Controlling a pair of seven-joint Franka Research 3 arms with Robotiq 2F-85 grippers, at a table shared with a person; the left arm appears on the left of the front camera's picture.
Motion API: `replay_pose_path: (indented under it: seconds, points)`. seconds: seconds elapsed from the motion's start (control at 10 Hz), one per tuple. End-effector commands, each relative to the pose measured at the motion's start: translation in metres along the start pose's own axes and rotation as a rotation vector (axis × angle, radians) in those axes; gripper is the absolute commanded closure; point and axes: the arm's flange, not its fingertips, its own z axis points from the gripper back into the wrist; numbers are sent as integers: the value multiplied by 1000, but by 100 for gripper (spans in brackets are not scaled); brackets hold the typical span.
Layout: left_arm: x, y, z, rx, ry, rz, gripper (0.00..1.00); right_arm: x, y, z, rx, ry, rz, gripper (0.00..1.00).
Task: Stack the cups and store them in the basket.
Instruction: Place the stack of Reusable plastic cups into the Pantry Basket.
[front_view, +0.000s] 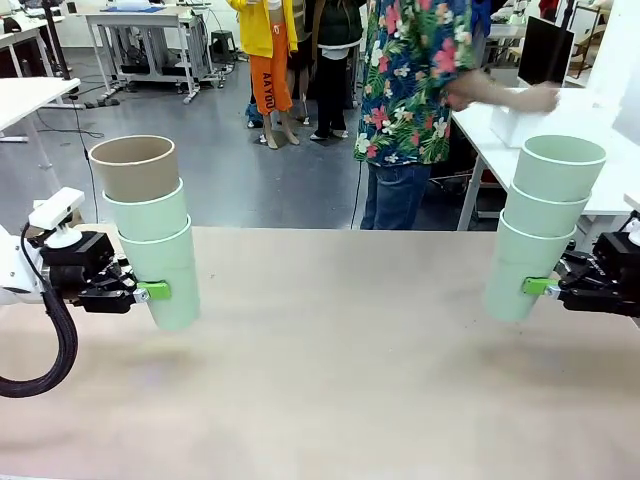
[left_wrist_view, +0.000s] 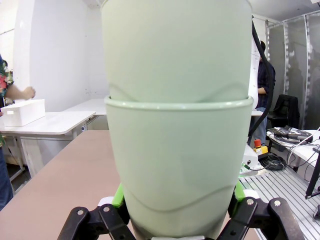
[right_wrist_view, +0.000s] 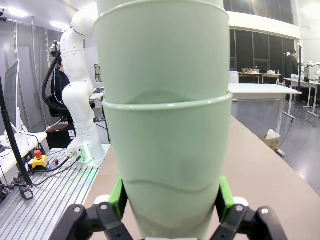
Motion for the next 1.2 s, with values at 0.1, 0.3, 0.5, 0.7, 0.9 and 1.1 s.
replay_pose_path:
  seconds: [0.1, 0.3, 0.5, 0.7, 0.9, 1.1]
  points:
    - [4, -1, -1, -5, -6, -9, 13, 4, -1, -1, -9, -9, 11, 14]
    - [4, -1, -1, -5, -6, -9, 13, 4, -1, -1, -9, -9, 11, 14]
    - [4, -1, -1, -5, -6, -9, 13, 4, -1, -1, -9, -9, 11, 14]
    - [4, -1, -1, -5, -6, -9, 13, 4, -1, -1, -9, -9, 11, 14]
    - [4, -1, -1, -5, -6, -9, 13, 4, -1, -1, -9, -9, 11, 14]
    - [4, -1, -1, -5, -6, -9, 13, 4, -1, -1, -9, -9, 11, 14]
